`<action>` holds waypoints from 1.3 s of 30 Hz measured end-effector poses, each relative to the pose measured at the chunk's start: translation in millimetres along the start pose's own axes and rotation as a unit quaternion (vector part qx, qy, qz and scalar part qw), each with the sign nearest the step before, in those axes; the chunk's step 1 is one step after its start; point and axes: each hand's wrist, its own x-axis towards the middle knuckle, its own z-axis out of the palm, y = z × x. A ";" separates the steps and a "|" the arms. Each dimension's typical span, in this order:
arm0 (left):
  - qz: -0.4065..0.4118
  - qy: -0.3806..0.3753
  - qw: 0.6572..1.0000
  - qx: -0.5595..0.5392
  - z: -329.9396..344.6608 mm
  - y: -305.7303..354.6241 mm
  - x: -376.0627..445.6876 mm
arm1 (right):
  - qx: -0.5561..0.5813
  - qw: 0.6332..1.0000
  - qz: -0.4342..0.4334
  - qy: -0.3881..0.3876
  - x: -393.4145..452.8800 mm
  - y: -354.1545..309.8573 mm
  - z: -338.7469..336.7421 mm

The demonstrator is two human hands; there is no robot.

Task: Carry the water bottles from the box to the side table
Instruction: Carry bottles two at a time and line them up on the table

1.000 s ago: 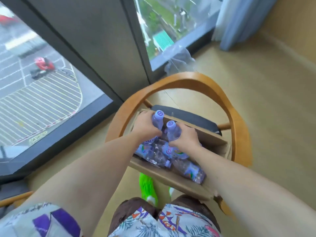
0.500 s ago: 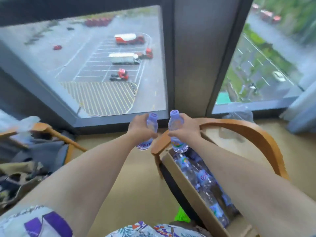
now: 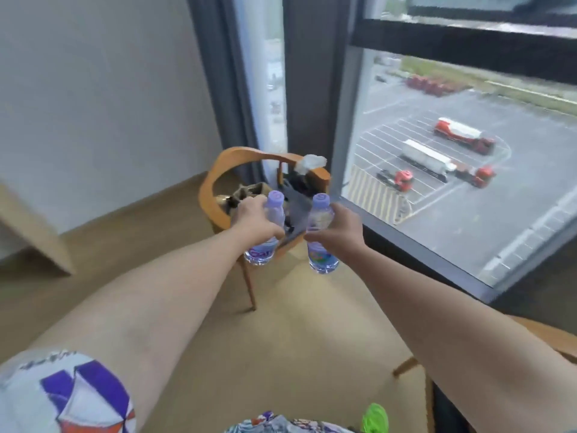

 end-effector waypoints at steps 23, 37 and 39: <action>-0.416 0.383 0.824 -0.047 -332.9 -400.7 -150.1 | 0.033 0.849 -0.291 -0.440 -71.1 -379.8 476.4; -0.493 0.436 0.745 -0.105 -456.4 -557.6 -116.5 | -0.004 0.788 -0.322 -0.524 -67.6 -535.9 681.6; -0.494 0.432 0.747 -0.103 -474.4 -591.7 -119.4 | -0.009 0.784 -0.325 -0.529 -79.2 -552.8 714.1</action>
